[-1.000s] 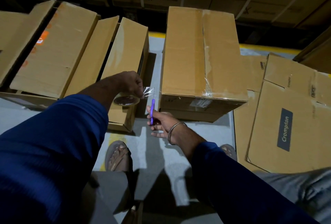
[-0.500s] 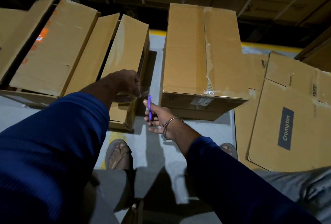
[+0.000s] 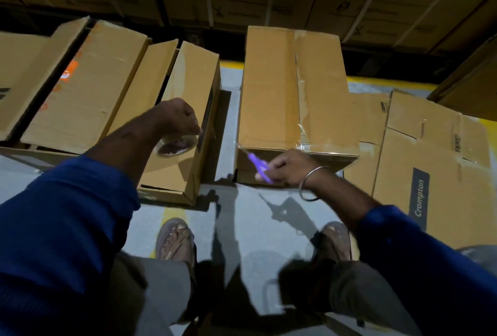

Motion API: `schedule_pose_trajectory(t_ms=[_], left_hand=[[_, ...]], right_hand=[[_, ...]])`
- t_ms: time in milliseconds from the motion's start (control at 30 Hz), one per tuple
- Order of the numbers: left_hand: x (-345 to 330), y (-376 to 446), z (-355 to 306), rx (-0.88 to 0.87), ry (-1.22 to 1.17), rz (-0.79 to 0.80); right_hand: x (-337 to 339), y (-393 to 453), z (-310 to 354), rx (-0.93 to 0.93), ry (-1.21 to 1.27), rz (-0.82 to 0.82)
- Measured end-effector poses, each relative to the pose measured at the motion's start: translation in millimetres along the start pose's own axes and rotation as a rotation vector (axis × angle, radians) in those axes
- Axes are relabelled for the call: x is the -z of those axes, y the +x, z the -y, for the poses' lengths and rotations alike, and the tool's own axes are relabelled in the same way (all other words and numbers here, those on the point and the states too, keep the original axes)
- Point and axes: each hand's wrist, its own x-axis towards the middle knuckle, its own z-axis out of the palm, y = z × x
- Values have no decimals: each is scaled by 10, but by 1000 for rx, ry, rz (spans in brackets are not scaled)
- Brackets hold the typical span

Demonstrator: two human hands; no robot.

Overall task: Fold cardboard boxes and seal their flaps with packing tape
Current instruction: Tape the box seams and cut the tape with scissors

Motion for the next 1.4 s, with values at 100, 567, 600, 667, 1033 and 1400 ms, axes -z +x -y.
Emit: schedule_pose_trajectory(t_ms=[100,567,600,667,1033,1400], left_hand=[[71,-291,-231,-71,-149,-50],[65,-866,-585,-62,-59,-147],[81,-820,-565,-57,-42,-160],[103,-753,-539,-51,-8,-172],[139,-701,-545,-113,0,-192],[147,-669,-567,-102,-22,-168]], right_hand=[[635,-11,-37,6,-191,-282],[1096,883,-255,-207,-480,-671],[1097,915,-226,-207,-483,-671],[1108,922,-172,-204,-477,-664],[-53,657,102,684,-522,-368],[-520,777,272,540,-913,-478]])
